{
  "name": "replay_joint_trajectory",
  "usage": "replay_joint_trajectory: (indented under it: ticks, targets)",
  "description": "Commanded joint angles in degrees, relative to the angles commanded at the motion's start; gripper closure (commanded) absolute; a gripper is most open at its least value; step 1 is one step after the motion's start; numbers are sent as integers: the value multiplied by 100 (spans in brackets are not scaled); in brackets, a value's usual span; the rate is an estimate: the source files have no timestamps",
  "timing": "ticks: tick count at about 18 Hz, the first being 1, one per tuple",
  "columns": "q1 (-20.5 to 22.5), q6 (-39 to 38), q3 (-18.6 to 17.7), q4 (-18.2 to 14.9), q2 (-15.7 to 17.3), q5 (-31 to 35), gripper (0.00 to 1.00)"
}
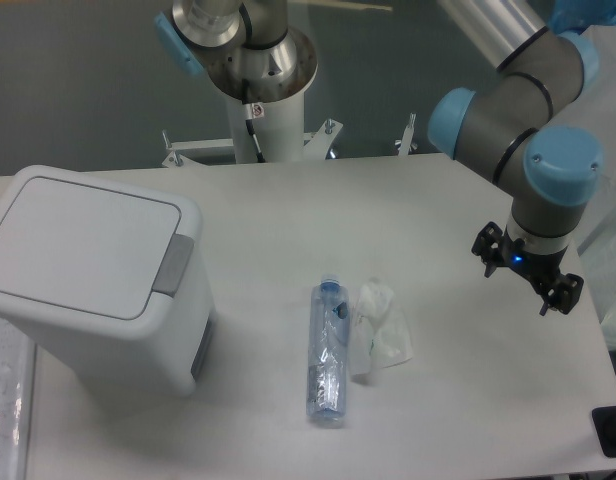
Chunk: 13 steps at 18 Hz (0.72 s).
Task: Open the trash can
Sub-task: 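Raise the gripper and start moving it toward the white trash can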
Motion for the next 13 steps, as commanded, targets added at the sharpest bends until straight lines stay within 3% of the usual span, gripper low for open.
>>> replay_joint_trajectory:
  ticks: [7, 13]
  targets:
    - [-9, -227, 114, -122, 26, -175, 0]
    - [-219, -877, 895, -1175, 88, -518, 0]
